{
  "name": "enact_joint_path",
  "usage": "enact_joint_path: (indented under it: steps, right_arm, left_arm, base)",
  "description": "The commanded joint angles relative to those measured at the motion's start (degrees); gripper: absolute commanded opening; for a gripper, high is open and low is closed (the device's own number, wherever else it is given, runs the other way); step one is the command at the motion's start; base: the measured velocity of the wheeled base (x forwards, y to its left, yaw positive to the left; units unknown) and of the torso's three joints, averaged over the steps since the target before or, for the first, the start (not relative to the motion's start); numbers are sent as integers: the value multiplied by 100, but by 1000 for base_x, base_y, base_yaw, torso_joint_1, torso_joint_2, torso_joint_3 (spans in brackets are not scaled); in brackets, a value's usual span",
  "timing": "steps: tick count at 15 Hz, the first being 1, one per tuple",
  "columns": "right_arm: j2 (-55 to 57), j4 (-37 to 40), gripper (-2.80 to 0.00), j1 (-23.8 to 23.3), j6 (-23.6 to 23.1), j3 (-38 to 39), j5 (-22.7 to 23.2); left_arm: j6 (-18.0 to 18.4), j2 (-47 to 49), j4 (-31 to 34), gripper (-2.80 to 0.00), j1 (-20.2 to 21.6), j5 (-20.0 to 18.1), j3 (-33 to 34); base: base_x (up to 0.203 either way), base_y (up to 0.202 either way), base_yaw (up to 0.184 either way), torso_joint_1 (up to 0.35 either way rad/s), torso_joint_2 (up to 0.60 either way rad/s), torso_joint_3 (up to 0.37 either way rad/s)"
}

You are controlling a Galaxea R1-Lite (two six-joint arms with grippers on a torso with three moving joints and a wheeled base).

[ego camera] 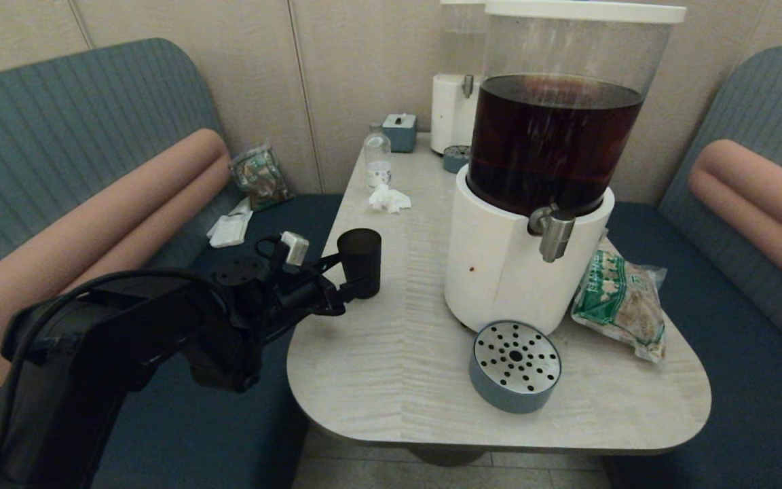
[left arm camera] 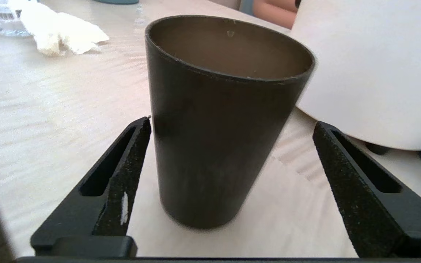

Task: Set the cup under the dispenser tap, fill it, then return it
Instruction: Place the cup next to the water dispenser

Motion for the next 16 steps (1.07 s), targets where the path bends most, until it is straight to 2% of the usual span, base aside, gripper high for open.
enact_joint_path:
  steps: [1,4,11,12,16]
  right_arm:
    - [9,2,-280,1,-3,0,2]
    - [9,2,-280,1,-3,0,2]
    - [9,2,-280,1,-3,0,2]
    - [9,2,-280,1,-3,0,2]
    - [9,2,-280,1,-3,0,2]
  left_arm:
    - [18,-316,-48,0,131,-67,333]
    - [55,-614,-48,0,196,-225,766]
    - [86,-1800,-48,0,198,-256,1946]
    - [93,-2011,-48,-280,206,-260,2110]
    - [92,-3110,-48,-280,231,-255,2725]
  base:
    - [0,0,0,0,0,0]
    - [0,0,0,0,0,0]
    - [0,0,0,0,0,0]
    - [0,0,0,0,0,0]
    - [0,0,0,0,0,0]
